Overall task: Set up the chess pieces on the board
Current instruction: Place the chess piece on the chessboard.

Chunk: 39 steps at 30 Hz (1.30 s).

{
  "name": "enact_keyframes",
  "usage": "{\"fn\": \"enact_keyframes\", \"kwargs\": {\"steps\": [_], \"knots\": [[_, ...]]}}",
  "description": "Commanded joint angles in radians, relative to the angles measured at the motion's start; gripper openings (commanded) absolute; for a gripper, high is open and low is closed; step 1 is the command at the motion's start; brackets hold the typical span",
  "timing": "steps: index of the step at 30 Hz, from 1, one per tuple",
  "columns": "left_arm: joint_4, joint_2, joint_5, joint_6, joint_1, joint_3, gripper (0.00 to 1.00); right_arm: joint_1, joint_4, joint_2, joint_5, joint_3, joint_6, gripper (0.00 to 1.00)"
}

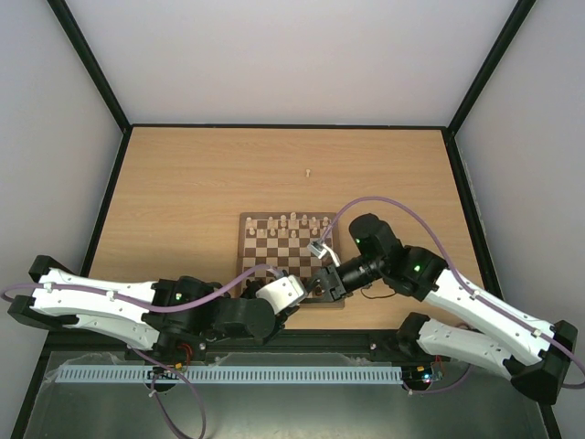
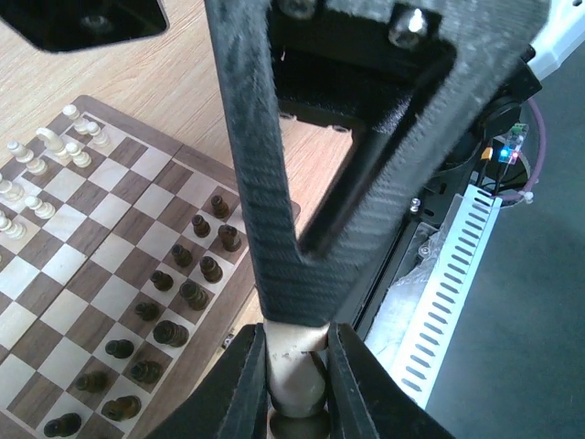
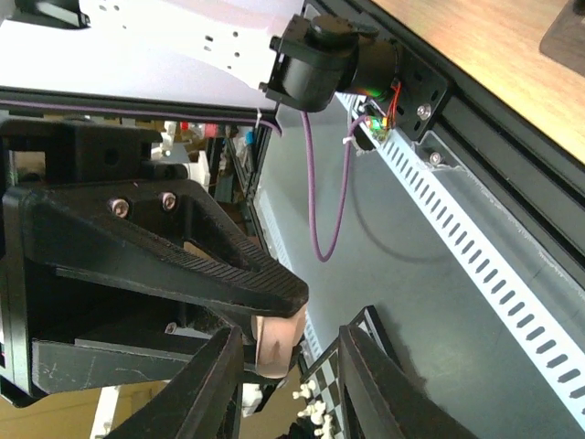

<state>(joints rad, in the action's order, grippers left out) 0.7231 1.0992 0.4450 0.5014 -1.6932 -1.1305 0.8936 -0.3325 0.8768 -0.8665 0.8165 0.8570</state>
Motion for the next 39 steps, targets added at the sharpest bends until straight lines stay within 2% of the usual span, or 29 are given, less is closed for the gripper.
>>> {"fn": "enact_keyframes", "kwargs": {"steps": [1, 12, 20, 22, 34, 39], "knots": [[-0.01, -0.006, 0.003, 0.002, -0.005, 0.014, 0.12, 0.053, 0.022, 0.015, 0.024, 0.034, 0.014, 0.29], [-0.019, -0.02, -0.005, 0.004, -0.005, 0.026, 0.12, 0.078, 0.037, 0.033, 0.043, 0.029, 0.019, 0.2], [-0.027, -0.025, -0.004, -0.003, -0.005, 0.026, 0.13, 0.08, 0.044, 0.043, 0.046, 0.022, 0.019, 0.02], [-0.028, -0.024, -0.003, -0.005, -0.005, 0.025, 0.15, 0.079, 0.044, 0.046, 0.051, 0.021, 0.018, 0.01], [-0.016, -0.076, 0.029, 0.028, -0.005, 0.032, 0.37, 0.08, 0.016, 0.069, 0.108, 0.027, -0.018, 0.01], [0.021, -0.137, 0.106, 0.098, -0.005, 0.018, 0.46, 0.078, -0.05, 0.09, 0.186, 0.059, -0.07, 0.01]]}}
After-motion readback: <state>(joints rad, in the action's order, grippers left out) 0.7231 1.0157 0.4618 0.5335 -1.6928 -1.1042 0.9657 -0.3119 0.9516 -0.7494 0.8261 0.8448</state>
